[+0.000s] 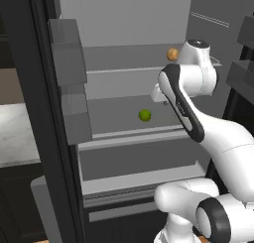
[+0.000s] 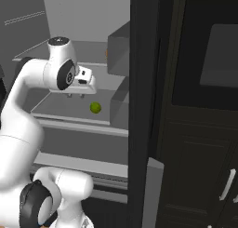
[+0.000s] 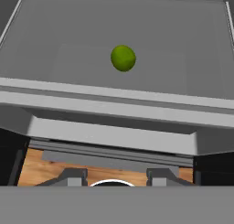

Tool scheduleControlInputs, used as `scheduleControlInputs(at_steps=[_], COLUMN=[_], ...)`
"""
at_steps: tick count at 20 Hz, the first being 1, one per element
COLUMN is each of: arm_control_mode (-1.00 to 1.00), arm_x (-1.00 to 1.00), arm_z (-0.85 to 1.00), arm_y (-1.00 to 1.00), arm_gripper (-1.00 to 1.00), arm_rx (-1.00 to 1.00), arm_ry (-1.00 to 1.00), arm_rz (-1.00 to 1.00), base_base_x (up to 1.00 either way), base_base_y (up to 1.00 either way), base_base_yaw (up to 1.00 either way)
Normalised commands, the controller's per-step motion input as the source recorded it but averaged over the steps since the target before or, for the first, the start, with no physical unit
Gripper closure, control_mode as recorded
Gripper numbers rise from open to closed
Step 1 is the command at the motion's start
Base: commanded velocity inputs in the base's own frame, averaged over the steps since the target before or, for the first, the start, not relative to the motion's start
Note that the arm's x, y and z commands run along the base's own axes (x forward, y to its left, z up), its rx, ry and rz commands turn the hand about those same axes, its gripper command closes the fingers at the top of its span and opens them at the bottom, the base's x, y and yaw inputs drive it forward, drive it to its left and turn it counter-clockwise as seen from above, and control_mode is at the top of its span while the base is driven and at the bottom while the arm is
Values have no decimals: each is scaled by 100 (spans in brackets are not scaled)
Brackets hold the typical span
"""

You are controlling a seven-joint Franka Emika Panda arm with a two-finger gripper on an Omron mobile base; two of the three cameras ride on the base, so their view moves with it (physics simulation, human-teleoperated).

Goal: Grab the lime and onion from the fridge, place them in the blender, close the lid, and turn on the blender to create a marinade.

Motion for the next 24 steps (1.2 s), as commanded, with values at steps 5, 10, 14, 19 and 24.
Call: scheduleControlInputs(at_steps=[5, 10, 14, 19, 24], arm_control_mode=[-100, -100, -100, -100, -100], arm_x=[3, 22, 42, 65, 50], arm_z=[-48, -92, -43, -21, -3], arm_y=[2, 0, 0, 0, 1], arm_gripper=[-100, -100, -100, -100, -100], arm_rx=[0, -8, 0, 0, 0], arm_ry=[-7, -9, -3, 0, 4], arm_rz=[-8, -5, 0, 0, 0], base_base_x=[0, 0, 0, 0, 0], base_base_y=[0, 0, 0, 0, 0], base_base_yaw=[0, 0, 0, 0, 0])
